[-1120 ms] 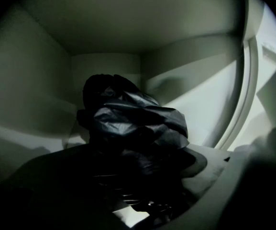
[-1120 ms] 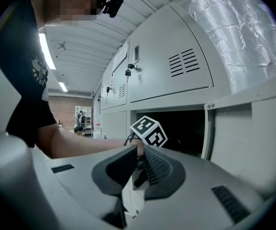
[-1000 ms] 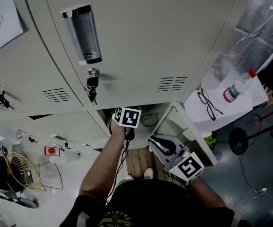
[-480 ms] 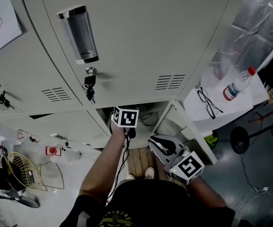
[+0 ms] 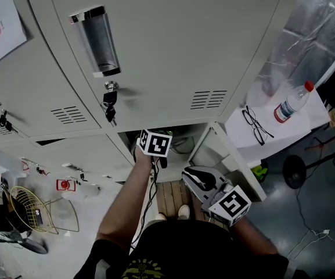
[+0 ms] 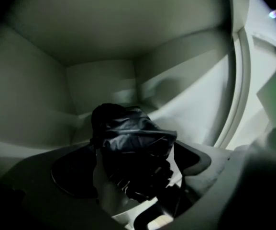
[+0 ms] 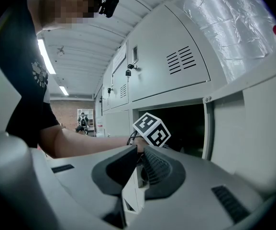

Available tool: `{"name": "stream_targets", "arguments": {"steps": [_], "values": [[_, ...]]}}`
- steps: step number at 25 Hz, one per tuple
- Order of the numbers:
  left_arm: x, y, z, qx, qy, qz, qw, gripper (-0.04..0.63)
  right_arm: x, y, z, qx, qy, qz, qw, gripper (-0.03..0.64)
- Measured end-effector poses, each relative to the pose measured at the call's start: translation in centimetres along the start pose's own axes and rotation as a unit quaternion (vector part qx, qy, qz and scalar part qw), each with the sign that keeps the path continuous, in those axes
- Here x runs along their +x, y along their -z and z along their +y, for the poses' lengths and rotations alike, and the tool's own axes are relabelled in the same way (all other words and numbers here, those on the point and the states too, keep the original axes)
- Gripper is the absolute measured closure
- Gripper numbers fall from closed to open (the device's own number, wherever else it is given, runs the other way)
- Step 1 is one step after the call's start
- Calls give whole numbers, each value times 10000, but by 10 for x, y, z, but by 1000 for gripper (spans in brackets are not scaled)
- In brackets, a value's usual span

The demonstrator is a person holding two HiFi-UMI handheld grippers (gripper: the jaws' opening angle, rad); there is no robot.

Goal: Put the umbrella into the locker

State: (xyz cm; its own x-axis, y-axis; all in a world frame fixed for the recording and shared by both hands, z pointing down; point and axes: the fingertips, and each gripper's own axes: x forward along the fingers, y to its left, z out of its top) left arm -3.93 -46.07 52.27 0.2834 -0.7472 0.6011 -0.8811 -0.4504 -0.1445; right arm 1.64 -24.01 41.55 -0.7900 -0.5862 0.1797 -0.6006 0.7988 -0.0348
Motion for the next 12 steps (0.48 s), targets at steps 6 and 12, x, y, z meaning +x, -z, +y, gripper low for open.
{"name": "stream_targets", "arguments": {"steps": [6,12], "values": [[-18,-14,-8,-210,263,-319,9989,126,3,-1,4,-3,-64,-13,10000,581],[-39,-10,-23,-319,539,-406,9972,126,4,-4,10,-26,-117,-84,9999,581]]}}
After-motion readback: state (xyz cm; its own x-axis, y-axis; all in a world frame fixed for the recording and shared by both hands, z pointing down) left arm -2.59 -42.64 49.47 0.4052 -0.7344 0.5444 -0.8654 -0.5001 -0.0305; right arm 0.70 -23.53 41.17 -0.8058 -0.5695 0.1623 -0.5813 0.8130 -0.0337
